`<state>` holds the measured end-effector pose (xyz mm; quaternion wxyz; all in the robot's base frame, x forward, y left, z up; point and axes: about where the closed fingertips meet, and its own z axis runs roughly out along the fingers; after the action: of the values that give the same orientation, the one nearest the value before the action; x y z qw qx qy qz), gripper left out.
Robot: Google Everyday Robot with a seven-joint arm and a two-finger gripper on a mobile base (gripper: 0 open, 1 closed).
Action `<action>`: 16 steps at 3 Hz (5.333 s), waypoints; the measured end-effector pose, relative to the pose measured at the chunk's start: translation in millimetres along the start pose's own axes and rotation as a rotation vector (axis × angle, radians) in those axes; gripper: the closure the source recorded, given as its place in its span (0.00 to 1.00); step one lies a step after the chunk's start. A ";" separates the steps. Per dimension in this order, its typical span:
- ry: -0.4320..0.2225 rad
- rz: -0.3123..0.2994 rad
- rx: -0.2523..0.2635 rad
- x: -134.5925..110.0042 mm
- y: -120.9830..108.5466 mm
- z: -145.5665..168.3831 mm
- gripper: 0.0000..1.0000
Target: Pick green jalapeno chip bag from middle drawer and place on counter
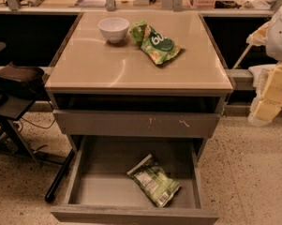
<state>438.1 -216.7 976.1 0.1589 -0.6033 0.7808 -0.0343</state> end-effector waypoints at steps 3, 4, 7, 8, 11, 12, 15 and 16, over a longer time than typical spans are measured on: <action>-0.160 -0.089 -0.026 -33.2 46.1 36.9 0.00; -0.347 -0.142 -0.161 -91.9 92.3 120.9 0.00; -0.419 -0.001 -0.389 -181.5 135.2 363.3 0.00; -0.418 0.002 -0.385 -179.9 134.2 361.9 0.00; -0.226 0.240 -0.059 -50.3 102.2 391.9 0.00; -0.226 0.240 -0.059 -50.1 102.3 392.1 0.00; -0.262 0.430 0.039 9.5 30.4 496.0 0.00; -0.266 0.440 0.064 12.4 21.9 495.8 0.00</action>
Offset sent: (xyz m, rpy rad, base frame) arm -0.0133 0.0210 -0.0314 0.0846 -0.0007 0.0604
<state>558.5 -154.1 498.5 0.2827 -0.4127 0.8641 0.0558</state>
